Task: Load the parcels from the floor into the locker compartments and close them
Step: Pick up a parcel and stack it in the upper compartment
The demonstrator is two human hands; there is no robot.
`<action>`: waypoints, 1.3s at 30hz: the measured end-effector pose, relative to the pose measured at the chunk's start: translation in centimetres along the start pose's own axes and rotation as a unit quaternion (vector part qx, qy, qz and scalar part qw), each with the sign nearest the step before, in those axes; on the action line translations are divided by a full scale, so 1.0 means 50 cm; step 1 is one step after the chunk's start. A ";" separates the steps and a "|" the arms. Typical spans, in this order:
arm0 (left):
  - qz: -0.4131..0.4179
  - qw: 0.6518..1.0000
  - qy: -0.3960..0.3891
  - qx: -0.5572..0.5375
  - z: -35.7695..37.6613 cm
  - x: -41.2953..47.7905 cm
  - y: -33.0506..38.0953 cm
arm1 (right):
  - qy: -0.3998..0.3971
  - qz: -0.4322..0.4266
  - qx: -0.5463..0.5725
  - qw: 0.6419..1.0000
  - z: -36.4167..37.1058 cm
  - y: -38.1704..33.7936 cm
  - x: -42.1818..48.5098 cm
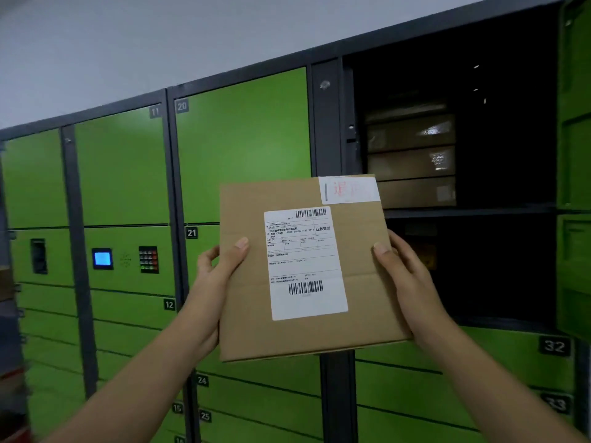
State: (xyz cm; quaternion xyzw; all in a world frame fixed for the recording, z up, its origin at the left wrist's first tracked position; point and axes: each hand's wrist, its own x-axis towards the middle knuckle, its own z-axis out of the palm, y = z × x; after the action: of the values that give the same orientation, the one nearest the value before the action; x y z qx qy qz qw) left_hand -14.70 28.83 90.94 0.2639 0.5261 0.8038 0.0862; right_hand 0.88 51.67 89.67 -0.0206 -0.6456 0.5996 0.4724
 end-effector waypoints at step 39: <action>0.109 0.972 -0.205 -0.036 0.656 0.338 0.075 | 0.203 -0.142 -0.379 0.891 -0.396 -0.207 0.450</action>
State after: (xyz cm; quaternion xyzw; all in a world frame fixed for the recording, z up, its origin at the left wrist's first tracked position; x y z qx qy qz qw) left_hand -11.62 60.50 109.98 0.4750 0.4362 0.7558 0.1137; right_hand 6.61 77.07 107.75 -0.2275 -0.7096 0.2183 0.6301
